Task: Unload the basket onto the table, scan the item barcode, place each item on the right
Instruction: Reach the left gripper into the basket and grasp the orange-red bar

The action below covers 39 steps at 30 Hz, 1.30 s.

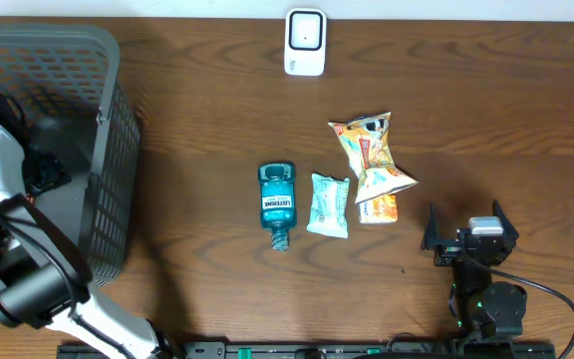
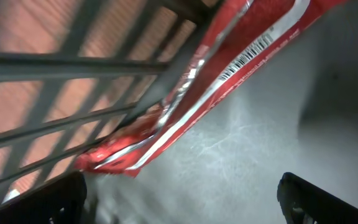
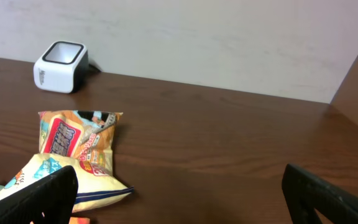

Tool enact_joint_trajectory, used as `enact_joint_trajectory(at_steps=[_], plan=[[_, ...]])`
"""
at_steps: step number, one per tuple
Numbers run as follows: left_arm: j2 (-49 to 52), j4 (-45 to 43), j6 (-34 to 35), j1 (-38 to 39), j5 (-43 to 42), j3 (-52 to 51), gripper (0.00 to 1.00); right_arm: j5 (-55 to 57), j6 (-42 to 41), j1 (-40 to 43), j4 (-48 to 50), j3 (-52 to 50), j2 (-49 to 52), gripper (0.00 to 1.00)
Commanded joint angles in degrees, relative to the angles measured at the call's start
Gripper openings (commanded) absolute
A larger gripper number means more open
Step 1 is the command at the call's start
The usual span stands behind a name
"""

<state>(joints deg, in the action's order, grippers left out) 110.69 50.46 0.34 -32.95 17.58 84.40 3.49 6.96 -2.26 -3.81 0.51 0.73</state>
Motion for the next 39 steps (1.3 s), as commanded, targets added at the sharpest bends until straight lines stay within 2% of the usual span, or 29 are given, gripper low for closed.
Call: enact_joint_trajectory(at_steps=[1, 9, 29, 35, 36, 39], plan=[[2.69, -0.24, -2.05, -0.26, 1.11, 0.13, 0.98, 0.48, 0.59, 0.46, -0.04, -0.2, -0.09, 0.99], [6.51, -2.45, -2.27, -0.26, 1.11, 0.13, 0.98, 0.46, 0.59, 0.46, -0.04, -0.2, -0.09, 0.99], [7.08, -11.21, -2.21, -0.26, 0.85, 0.13, 0.98, 0.48, 0.59, 0.46, -0.04, -0.2, -0.09, 0.99], [8.72, -11.91, -2.23, -0.92, -3.74, 0.13, 0.99, 0.46, 0.59, 0.46, -0.04, -0.2, -0.09, 0.99], [9.18, -11.72, -2.23, -1.11, -4.85, 0.13, 0.92, 0.46, 0.59, 0.46, -0.04, -0.2, -0.09, 0.99], [10.51, -10.43, -2.19, -1.66, -8.92, 0.13, 0.48, 0.46, 0.59, 0.46, -0.04, -0.2, -0.09, 0.99]])
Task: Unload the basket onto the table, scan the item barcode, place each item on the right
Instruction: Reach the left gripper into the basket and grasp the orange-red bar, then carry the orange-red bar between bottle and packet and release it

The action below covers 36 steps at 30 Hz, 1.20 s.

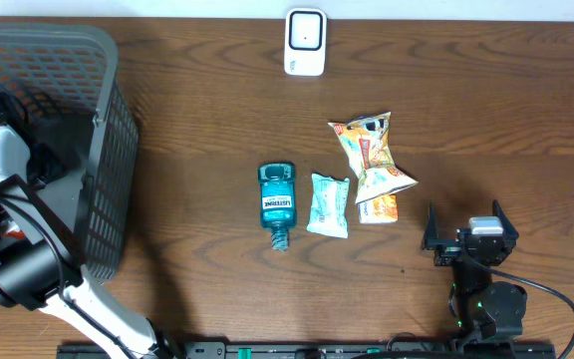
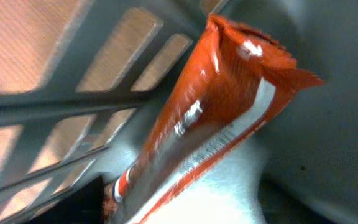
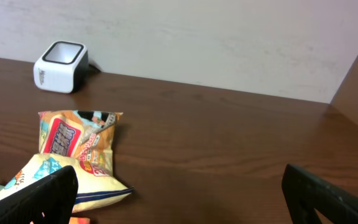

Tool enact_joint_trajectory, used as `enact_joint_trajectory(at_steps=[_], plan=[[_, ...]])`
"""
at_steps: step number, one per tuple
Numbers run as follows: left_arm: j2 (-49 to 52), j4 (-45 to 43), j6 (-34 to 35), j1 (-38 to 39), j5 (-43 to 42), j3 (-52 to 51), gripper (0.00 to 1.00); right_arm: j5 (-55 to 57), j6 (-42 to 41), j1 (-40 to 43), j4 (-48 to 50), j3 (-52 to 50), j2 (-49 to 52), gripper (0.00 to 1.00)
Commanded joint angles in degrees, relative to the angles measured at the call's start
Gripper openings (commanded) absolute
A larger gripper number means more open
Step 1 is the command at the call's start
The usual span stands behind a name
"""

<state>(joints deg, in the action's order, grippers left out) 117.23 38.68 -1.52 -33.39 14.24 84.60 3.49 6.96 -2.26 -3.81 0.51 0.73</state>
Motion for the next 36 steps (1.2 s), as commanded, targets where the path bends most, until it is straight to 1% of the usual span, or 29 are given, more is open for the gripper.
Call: enact_joint_trajectory(at_steps=[1, 2, 3, 4, 11, 15, 22, 26, 29, 33, 36], plan=[[4.22, 1.81, -0.31, -1.31, -7.08, -0.07, 0.33, 0.46, 0.59, 0.46, -0.04, -0.2, -0.09, 0.99], [4.37, 2.47, -0.15, -1.31, -8.74, -0.07, 0.24, 0.46, 0.59, 0.46, -0.04, -0.2, -0.09, 0.99], [4.39, 2.86, -0.09, -1.31, -9.97, -0.07, 0.1, 0.48, 0.59, 0.46, -0.04, -0.2, -0.09, 0.99], [4.37, 3.3, 0.46, -1.29, -11.23, -0.07, 0.08, 0.46, 0.59, 0.46, -0.04, -0.2, -0.09, 0.99], [3.54, 5.42, 6.84, -1.2, -11.72, 0.04, 0.07, 0.46, 0.59, 0.46, -0.04, -0.2, -0.09, 0.99], [-0.09, 5.99, 9.31, -1.2, -11.72, 0.17, 0.07, 0.48, 0.59, 0.46, -0.04, -0.2, -0.09, 0.99], [-13.14, 5.84, 11.69, -1.2, -11.72, 0.17, 0.07, 0.46, 0.59, 0.46, -0.04, -0.2, -0.09, 0.99], [-21.94, 5.81, 17.16, -1.2, -12.41, 0.17, 0.07, 0.48, 0.59, 0.46, -0.04, -0.2, -0.09, 0.99], [-28.46, 5.55, 20.22, -1.18, -17.84, 0.17, 0.07, 0.46, 0.59, 0.46, -0.04, -0.2, -0.09, 0.99], [-36.57, 3.34, 21.18, -0.44, -31.76, 0.17, 0.07, 0.46, 0.59, 0.46, -0.04, -0.2, -0.09, 0.99], [-41.9, 1.18, 23.76, 1.97, -40.96, 0.17, 0.07, 0.46, 0.59, 0.46, -0.04, -0.2, -0.09, 0.99]])
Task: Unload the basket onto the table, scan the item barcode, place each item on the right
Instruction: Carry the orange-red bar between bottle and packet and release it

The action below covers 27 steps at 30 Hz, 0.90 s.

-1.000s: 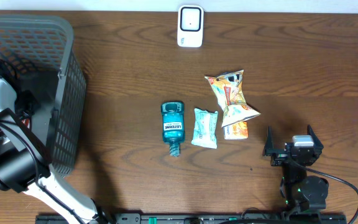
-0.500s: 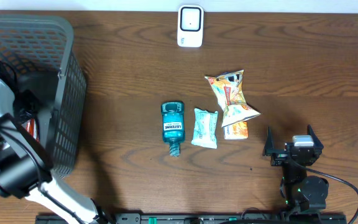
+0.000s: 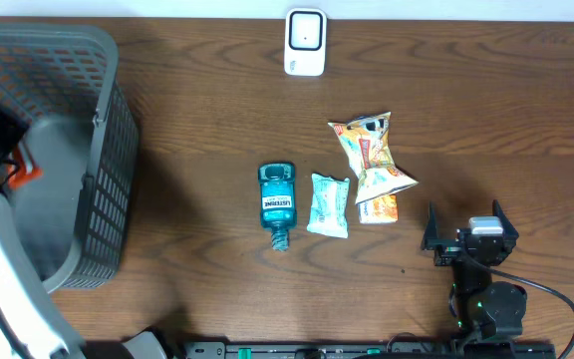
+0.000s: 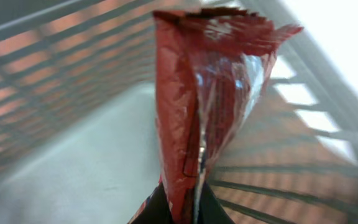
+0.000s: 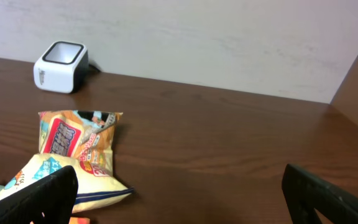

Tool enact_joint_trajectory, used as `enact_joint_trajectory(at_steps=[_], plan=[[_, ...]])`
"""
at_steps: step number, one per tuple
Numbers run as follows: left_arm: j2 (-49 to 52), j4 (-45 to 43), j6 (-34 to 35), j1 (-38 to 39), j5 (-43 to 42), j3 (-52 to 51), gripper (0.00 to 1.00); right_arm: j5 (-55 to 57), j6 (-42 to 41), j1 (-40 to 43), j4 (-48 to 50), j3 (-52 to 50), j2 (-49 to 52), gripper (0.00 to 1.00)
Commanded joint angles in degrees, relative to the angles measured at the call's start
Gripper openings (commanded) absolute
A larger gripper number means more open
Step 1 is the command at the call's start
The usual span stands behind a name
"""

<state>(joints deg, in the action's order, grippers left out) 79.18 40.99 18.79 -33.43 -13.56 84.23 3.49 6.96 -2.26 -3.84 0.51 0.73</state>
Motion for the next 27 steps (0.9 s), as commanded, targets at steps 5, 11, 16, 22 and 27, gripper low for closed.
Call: enact_joint_trajectory(at_steps=[5, 11, 16, 22, 27], plan=[[-10.84, -5.4, 7.45, 13.6, -18.21, 0.52, 0.07, 0.48, 0.59, 0.46, -0.02, -0.2, -0.09, 0.99], [-9.94, -5.62, 3.82, 37.2, -17.14, 0.2, 0.07, 0.46, 0.59, 0.46, -0.02, -0.2, -0.09, 0.99], [-2.75, -4.68, 1.6, 53.68, -12.68, 0.2, 0.07, 0.46, 0.59, 0.46, -0.02, -0.2, -0.09, 0.99], [8.83, -5.16, 1.64, 63.67, -5.16, 0.2, 0.07, 0.46, 0.59, 0.46, -0.02, -0.2, -0.09, 0.99], [17.33, -4.48, 2.99, 65.66, -5.22, 0.2, 0.07, 0.46, 0.59, 0.46, -0.02, -0.2, -0.09, 0.99]])
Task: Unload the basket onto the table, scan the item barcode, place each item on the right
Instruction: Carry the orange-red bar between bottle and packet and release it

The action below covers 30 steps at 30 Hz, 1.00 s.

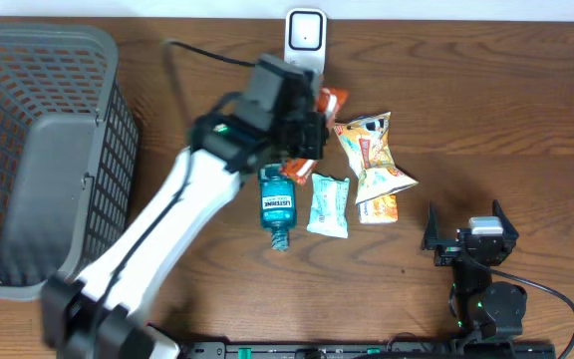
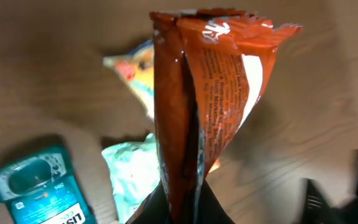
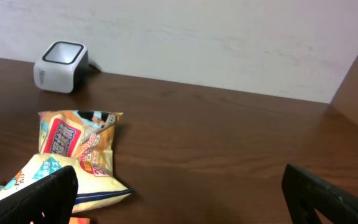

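Observation:
My left gripper (image 1: 312, 130) is shut on a red-orange snack packet (image 2: 207, 99), holding it in the air over the middle of the table, just in front of the white barcode scanner (image 1: 305, 42). In the overhead view the packet (image 1: 330, 101) sticks out beside the gripper. The scanner (image 3: 61, 58) also shows at the back in the right wrist view. My right gripper (image 1: 466, 239) rests open near the table's front right, nothing between its fingers (image 3: 42, 199).
A teal mouthwash bottle (image 1: 276, 199), a pale green packet (image 1: 328, 204) and yellow-orange snack bags (image 1: 372, 160) lie mid-table under and beside the left arm. A grey mesh basket (image 1: 38, 150) stands at the left.
My left gripper has moved with the red packet from above the basket at the far left to the middle of the table, in front of the scanner. The right arm has stayed still.
My left gripper was open inside the basket, over a red packet lying on its floor. Then it was close on the packet, then shut on it and raised within the basket. Now the packet hangs over the table near the scanner.

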Tool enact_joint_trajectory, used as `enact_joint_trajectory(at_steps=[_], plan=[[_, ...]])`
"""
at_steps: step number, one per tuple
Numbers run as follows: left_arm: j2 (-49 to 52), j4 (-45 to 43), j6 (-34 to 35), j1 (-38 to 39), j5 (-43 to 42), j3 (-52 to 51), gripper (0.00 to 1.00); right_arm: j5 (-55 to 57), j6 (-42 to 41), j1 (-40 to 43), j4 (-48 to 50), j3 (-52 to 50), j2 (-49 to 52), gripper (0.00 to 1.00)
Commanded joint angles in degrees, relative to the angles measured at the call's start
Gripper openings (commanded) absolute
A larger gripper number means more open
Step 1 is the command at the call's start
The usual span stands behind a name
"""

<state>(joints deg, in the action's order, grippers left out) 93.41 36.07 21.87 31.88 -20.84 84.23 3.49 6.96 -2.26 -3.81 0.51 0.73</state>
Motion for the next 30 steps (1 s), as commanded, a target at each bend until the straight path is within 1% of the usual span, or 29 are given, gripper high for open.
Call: enact_joint_trajectory(at_steps=[1, 7, 9, 10, 11, 13, 16, 20, 24, 29, 30], plan=[[4.44, 0.76, -0.02, 0.35, 2.05, 0.2, 0.07, 0.48, 0.59, 0.46, -0.04, -0.2, -0.09, 0.99], [8.17, 0.66, 0.07, 0.17, 2.05, 0.2, 0.08, 0.46, 0.59, 0.46, -0.04, -0.2, -0.09, 0.99], [8.72, 0.31, 1.05, 0.17, 2.05, 0.2, 0.08, 0.48, 0.59, 0.46, -0.04, -0.2, -0.09, 0.99], [9.03, 0.26, 2.71, 0.17, 2.08, 0.2, 0.07, 0.46, 0.59, 0.46, -0.04, -0.2, -0.09, 0.99], [9.55, 0.2, 6.12, 0.17, 2.1, 0.13, 0.08, 0.46, 0.59, 0.46, -0.04, -0.2, -0.09, 0.99], [9.97, -0.66, 9.77, 0.17, 2.1, -0.5, 0.08, 0.48, 0.59, 0.46, -0.04, -0.2, -0.09, 0.99], [10.29, -4.13, 12.68, 0.17, 2.12, -3.04, 0.08, 0.46, 0.59, 0.46, -0.04, -0.2, -0.09, 0.99], [10.34, -10.36, 15.8, 0.17, 2.16, -9.66, 0.08, 0.48, 0.59, 0.46, -0.04, -0.2, -0.09, 0.99], [10.34, -11.85, 15.98, 0.17, 2.45, -13.92, 0.07, 0.46, 0.59, 0.46, -0.04, -0.2, -0.09, 0.99], [10.34, -11.39, 15.96, 0.35, 1.88, -14.71, 0.08, 0.46, 0.59, 0.46, -0.04, -0.2, -0.09, 0.99], [10.34, -11.41, 15.98, 0.35, 1.9, -14.71, 0.13, 0.48, 0.59, 0.46, -0.04, -0.2, -0.09, 0.99]])
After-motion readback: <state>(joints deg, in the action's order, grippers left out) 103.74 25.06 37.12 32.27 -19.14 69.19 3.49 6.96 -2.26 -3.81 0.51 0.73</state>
